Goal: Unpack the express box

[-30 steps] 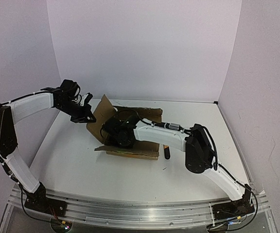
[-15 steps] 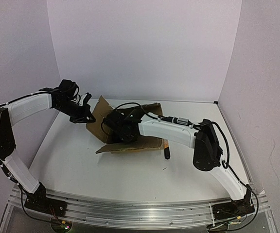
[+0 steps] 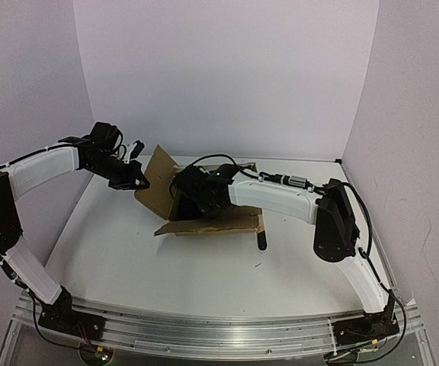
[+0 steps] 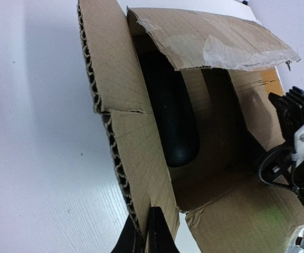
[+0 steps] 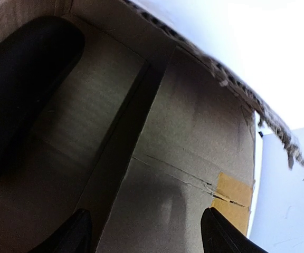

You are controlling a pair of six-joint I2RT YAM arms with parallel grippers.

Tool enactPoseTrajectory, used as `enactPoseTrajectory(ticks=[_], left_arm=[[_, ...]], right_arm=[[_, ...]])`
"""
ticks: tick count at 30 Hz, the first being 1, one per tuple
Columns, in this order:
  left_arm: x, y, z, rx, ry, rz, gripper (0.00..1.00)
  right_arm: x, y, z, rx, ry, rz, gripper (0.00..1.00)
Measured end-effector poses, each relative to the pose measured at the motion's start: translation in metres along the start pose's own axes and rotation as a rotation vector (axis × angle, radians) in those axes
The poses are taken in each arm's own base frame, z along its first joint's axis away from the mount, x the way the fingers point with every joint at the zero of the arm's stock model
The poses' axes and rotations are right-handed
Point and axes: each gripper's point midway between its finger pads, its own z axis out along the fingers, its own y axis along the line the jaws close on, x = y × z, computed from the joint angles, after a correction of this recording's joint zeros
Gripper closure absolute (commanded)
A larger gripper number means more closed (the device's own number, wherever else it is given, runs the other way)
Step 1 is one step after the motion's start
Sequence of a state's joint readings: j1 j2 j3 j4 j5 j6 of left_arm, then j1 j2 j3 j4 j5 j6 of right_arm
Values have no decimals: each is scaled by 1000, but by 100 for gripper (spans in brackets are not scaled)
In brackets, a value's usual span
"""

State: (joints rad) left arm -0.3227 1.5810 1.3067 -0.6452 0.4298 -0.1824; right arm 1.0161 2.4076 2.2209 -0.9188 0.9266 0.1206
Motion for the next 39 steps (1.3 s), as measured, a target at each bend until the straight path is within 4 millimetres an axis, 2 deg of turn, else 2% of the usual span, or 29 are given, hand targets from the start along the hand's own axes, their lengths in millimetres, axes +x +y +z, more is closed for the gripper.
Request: enactPoseTrajectory(ticks=[5,9,12,15,17,19,21,24,28,33,36,39], left_arm=[[1,8,1,-68,1,82,100],[4,7,1,-134,-17,211,100],[8,9,-2,-194,-30,301,100],[12,23,-4,-272,-24,358,100],[17,36,-4,-321,-11,380,100],[17,40,-4,-336,-8,395,100],[17,40,-6,-340,-13,397,100],[17,40,-9,-333,-17,384,100],[19,47,-11,-304,-19,331,100],[20,59,-17,-219,-26,217,100],[22,62,-20,-149,-28,158,100],[24,64,-16,-80,-23,120,100]], right_arm=[[-5,2,-2,-25,-11,88,33],[-8,1,-6,-50,-14,150,45],[-10,-7,-12,-59,-14,188,50],[-13,-26,-19,-51,-17,252,54],[-17,-47,-23,-42,-26,316,54],[-14,-70,-24,-22,-19,362,54],[1,-89,-17,2,17,389,54],[32,-101,4,45,101,391,54],[80,-95,31,62,229,376,54],[128,-85,42,-10,323,426,48],[144,-86,40,-106,329,524,43],[141,-83,44,-217,300,628,40]])
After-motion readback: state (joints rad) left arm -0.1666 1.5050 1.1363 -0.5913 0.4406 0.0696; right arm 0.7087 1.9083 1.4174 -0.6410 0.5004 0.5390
